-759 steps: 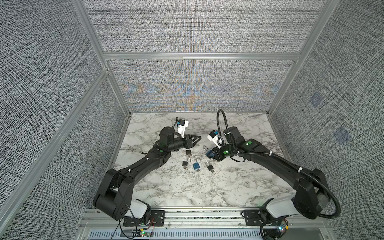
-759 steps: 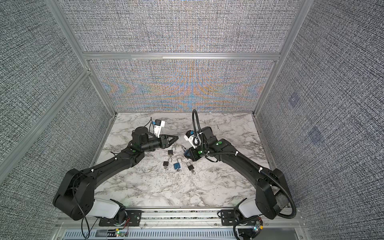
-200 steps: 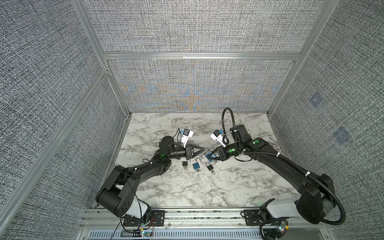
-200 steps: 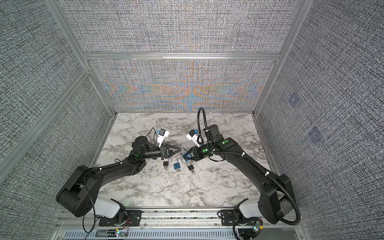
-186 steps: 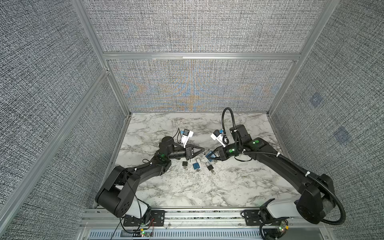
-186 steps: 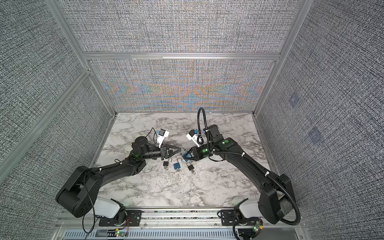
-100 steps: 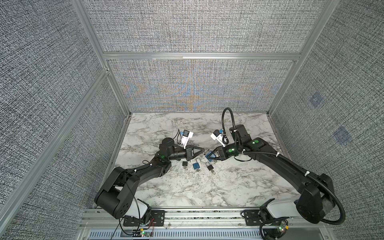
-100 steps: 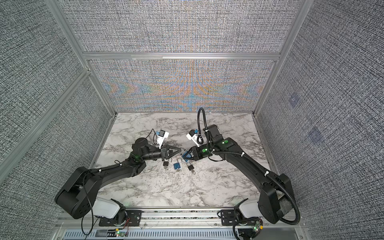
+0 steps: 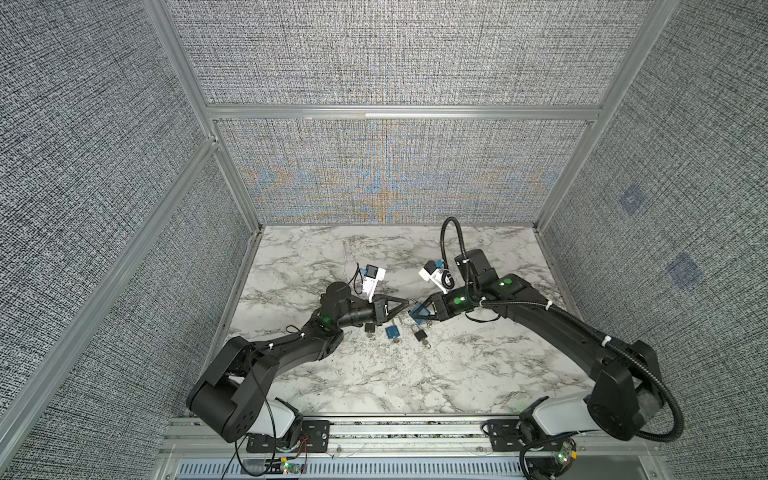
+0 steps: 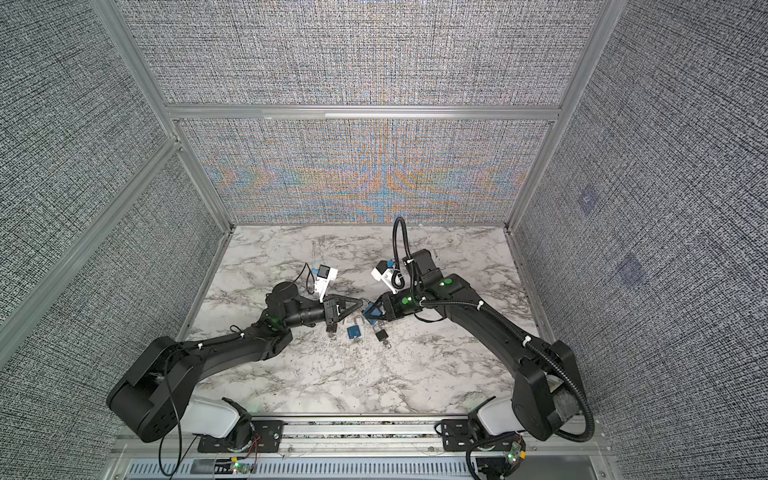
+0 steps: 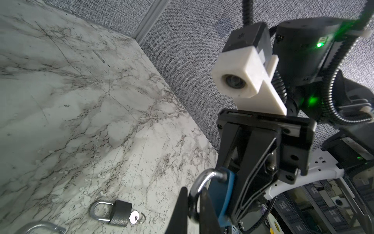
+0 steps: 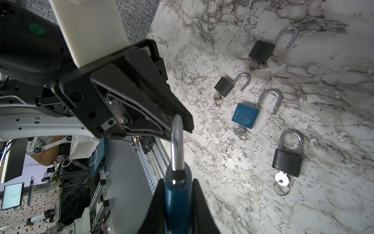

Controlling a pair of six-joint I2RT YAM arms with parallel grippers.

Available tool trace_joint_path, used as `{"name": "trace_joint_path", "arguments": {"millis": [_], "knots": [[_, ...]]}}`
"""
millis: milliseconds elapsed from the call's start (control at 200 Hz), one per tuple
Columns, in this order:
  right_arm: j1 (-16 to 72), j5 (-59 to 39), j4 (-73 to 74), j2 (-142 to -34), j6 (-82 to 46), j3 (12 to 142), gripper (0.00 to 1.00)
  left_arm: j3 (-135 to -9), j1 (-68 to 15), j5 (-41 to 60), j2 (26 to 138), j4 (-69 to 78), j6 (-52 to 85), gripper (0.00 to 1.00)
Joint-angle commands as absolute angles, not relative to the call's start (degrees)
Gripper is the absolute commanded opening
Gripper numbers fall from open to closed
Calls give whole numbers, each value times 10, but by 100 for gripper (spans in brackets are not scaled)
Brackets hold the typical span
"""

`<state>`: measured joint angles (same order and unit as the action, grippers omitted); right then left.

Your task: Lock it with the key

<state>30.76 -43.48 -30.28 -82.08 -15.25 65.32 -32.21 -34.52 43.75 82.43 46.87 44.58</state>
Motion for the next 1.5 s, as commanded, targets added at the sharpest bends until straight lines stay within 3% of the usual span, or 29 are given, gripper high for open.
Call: {"name": "trace_joint_path", "arguments": {"millis": [0,635,1085,1306,1496], "knots": [[308,-415,-144,-828,-173,669,0,-319,-366,540,820,475,445,0],[308,-390,-117,-853,-181,682,0,-311,-395,498,776,425,423,0],[322,-393,-185,-814,-155,620,0,-381,-314,414,726,293,363,0],[323,-400,-194,-801,-154,618,0,-393,-304,419,724,297,365,34],[323,-417,-202,-801,-152,628,0,-392,-301,438,728,322,371,46]]}}
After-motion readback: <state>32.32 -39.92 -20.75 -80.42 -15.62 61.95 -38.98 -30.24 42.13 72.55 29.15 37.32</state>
